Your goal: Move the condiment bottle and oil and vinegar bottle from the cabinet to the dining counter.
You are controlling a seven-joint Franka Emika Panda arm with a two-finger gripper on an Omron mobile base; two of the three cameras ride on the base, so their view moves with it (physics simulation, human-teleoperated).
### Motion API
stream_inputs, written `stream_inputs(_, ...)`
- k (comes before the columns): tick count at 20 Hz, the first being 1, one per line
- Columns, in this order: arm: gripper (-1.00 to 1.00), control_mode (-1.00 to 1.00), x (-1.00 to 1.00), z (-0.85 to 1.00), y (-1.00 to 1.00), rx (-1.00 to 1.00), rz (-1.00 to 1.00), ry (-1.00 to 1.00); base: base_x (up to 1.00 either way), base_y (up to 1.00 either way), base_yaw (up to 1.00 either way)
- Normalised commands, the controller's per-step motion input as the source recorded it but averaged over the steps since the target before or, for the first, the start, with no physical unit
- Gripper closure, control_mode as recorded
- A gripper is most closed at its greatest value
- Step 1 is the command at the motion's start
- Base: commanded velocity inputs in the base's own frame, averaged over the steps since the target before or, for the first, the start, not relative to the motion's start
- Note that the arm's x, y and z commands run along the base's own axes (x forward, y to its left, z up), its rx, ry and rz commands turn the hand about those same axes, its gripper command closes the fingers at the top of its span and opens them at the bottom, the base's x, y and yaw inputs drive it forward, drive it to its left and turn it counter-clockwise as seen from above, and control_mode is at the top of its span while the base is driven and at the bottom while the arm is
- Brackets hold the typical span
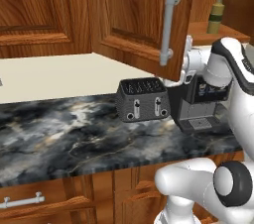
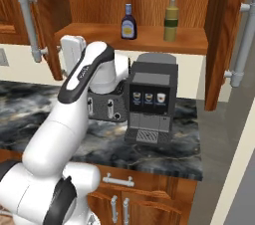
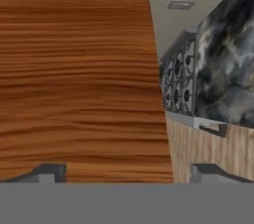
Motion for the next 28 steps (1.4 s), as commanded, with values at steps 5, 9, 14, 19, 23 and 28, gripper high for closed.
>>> stream_inputs(5, -1.00, -1.00, -0.30, 0.00, 0.81, 0.00, 0.14, -0.02, 0.00, 0.00, 0.00)
stream_inputs(9, -1.00, -1.00, -0.22, 0.00, 0.83, 0.00, 0.11, 0.00, 0.00, 0.00, 0.00)
stream_inputs(14, -1.00, -1.00, -0.22, -0.02, 0.80, -0.01, 0.10, -0.01, 0.00, 0.00, 0.00)
stream_inputs(19, -1.00, -1.00, -0.10, -0.06, 0.77, -0.04, 0.06, -0.01, 0.00, 0.00, 0.00)
stream_inputs(23, -1.00, -1.00, -0.04, -0.05, 0.09, -0.05, 0.00, -0.04, 0.00, 0.00, 0.00)
stream_inputs(28, -1.00, -1.00, -0.54, -0.07, -0.28, -0.17, -0.06, -0.35, 0.00, 0.00, 0.00)
